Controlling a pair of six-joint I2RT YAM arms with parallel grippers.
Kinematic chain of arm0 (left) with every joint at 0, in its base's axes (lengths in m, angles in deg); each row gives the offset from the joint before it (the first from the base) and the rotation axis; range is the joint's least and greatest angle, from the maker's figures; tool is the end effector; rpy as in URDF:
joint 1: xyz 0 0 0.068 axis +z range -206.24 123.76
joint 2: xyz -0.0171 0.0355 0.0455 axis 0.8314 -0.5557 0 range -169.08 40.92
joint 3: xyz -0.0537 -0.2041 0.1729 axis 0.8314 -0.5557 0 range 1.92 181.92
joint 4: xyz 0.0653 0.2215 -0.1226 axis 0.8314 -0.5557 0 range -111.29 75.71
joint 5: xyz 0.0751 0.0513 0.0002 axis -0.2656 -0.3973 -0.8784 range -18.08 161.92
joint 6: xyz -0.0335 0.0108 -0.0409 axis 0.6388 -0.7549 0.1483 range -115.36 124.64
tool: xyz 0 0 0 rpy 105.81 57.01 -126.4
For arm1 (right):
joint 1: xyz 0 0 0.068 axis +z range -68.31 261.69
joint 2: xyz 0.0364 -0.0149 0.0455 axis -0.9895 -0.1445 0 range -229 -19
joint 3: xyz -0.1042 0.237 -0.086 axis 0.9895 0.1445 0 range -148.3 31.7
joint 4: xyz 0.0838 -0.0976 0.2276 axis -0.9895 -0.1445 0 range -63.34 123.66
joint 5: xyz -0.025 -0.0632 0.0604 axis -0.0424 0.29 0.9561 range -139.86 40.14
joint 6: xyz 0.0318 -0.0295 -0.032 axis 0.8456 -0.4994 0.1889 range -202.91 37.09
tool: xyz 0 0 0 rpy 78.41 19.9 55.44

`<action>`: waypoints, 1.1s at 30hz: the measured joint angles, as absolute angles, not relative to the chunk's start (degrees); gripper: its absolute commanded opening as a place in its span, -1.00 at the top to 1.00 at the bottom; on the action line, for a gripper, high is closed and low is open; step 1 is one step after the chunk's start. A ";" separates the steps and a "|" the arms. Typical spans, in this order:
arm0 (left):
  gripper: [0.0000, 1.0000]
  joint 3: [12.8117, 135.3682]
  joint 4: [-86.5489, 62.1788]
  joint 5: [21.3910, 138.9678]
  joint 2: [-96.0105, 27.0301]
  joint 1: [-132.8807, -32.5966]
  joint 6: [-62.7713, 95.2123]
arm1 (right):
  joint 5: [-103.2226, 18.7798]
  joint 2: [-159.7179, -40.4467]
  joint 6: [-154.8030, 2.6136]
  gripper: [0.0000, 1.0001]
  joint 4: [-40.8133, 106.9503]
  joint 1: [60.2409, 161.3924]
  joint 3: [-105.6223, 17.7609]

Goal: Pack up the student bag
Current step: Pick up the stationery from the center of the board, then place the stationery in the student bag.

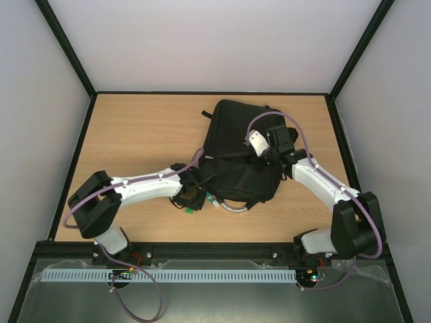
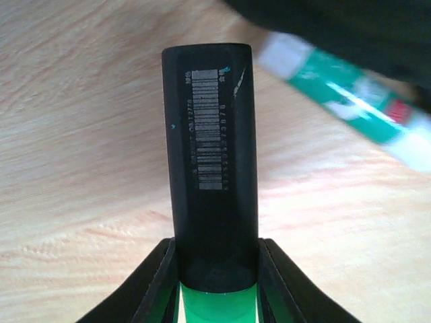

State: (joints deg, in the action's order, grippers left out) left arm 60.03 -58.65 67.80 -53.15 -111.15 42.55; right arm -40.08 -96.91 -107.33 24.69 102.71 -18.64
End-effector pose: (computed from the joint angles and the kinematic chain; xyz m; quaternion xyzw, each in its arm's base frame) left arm 0.1692 -0.2363 0.1735 0.1442 0.9853 -0.0364 0.0841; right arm 0.2753 0.1122 0.2465 -0.3791 0.8060 0.0628 0.4502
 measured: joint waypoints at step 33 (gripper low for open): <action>0.58 91.72 -53.49 82.77 -71.96 -103.11 34.84 | -39.34 -94.75 -107.31 0.98 24.60 102.71 -18.36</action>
State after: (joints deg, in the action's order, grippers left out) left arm 91.72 -53.49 82.77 -71.96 -103.11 34.84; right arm -39.34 -94.75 -107.31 24.60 102.71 -18.36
